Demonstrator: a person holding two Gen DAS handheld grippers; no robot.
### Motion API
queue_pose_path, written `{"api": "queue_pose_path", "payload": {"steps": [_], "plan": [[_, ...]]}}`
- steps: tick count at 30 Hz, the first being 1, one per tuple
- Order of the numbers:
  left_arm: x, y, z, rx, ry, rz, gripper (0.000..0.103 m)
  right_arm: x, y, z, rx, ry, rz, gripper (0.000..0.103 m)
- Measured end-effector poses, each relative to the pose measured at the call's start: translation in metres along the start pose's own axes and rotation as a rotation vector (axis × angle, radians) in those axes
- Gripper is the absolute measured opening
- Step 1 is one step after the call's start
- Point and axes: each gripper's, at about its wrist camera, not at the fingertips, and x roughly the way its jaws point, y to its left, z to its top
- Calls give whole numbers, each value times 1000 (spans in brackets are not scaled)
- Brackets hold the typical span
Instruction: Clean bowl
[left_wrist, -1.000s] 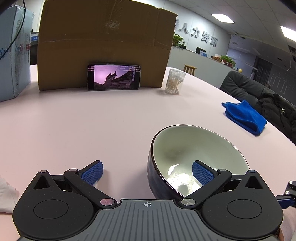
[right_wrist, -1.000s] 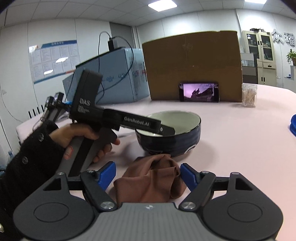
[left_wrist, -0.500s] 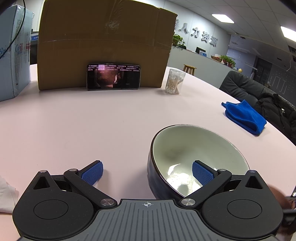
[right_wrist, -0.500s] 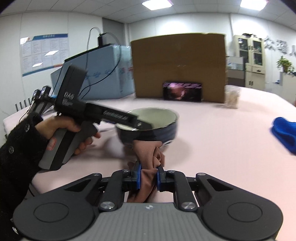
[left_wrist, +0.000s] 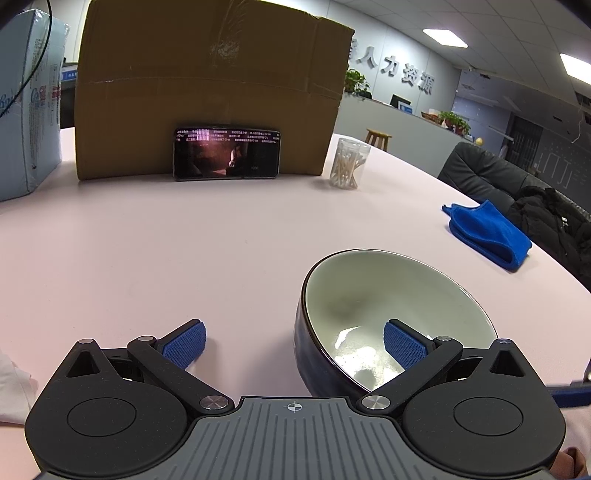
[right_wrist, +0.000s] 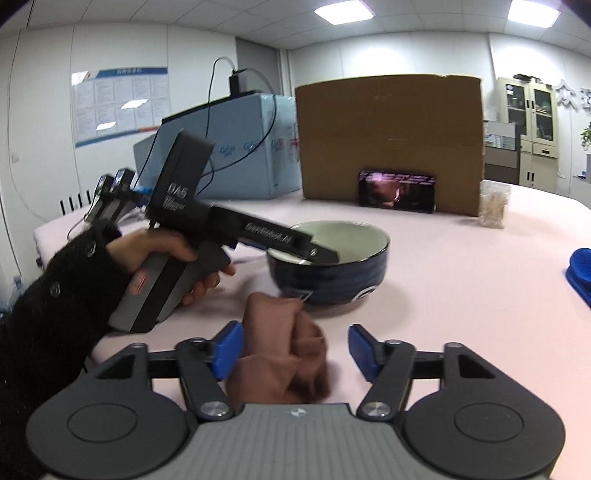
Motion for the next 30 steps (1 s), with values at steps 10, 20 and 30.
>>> {"api": "queue_pose_path", "payload": {"steps": [10,20,30], "plan": [[-16,3,3,-22,-89,-46,103,-21,-40,13,130,-265,-100,103],[-36,1,13,-46,-263,-11,103,-2,-90,34,109,-375,-219,103],[-51,9,14,-76,-544,257,103,50,-124,55,4,-426,-316,103]]}}
